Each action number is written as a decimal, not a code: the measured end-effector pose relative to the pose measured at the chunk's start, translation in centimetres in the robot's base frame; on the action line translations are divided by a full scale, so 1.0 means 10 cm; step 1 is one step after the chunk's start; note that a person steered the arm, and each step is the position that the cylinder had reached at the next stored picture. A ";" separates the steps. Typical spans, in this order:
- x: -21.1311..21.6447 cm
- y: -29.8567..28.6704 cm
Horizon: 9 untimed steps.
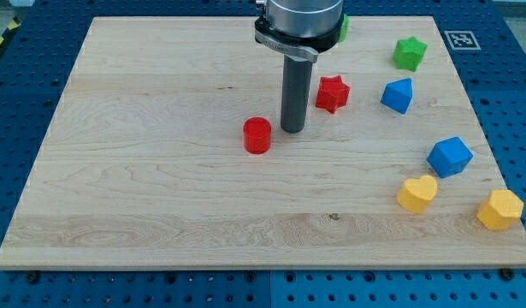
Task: Slide the red star slightly down to the left
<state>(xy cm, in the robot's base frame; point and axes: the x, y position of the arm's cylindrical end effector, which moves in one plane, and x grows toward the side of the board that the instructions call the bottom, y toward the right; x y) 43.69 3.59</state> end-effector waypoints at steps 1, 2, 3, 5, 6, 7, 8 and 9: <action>0.00 0.00; 0.00 0.00; 0.03 0.00; 0.03 0.11; 0.03 0.44; 0.03 0.68; 0.03 0.68; 0.03 0.83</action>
<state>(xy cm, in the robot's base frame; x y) 44.00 11.89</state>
